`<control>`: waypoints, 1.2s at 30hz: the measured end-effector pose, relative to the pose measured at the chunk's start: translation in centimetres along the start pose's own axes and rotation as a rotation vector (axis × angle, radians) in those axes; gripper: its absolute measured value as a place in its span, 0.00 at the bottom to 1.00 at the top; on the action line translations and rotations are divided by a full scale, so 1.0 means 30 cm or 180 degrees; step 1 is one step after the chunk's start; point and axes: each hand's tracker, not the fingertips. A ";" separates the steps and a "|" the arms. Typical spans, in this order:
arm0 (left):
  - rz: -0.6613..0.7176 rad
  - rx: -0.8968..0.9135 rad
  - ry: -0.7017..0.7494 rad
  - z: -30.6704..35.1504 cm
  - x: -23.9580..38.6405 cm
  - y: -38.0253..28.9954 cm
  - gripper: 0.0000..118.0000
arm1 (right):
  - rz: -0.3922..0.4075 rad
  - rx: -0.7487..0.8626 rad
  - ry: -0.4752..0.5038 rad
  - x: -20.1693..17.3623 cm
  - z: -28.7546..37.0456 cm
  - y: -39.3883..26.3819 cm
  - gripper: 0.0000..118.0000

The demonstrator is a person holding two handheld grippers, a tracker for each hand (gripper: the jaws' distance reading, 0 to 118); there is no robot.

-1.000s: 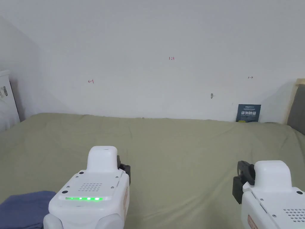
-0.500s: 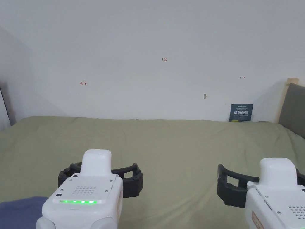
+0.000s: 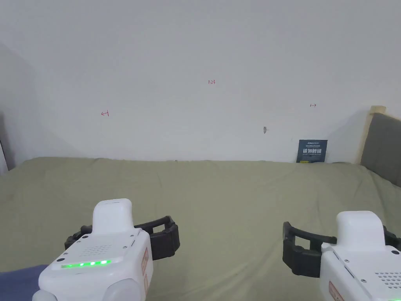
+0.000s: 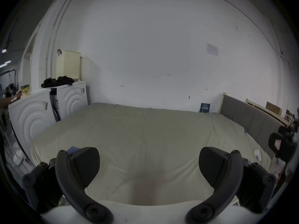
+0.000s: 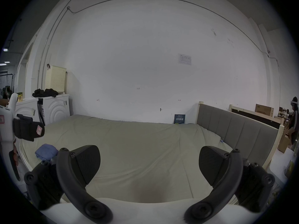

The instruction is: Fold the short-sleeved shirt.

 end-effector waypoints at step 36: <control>0.0155 0.0086 -0.0152 0.034 -0.026 0.022 1.00 | 0.0022 0.0071 0.0127 -0.041 0.017 0.028 1.00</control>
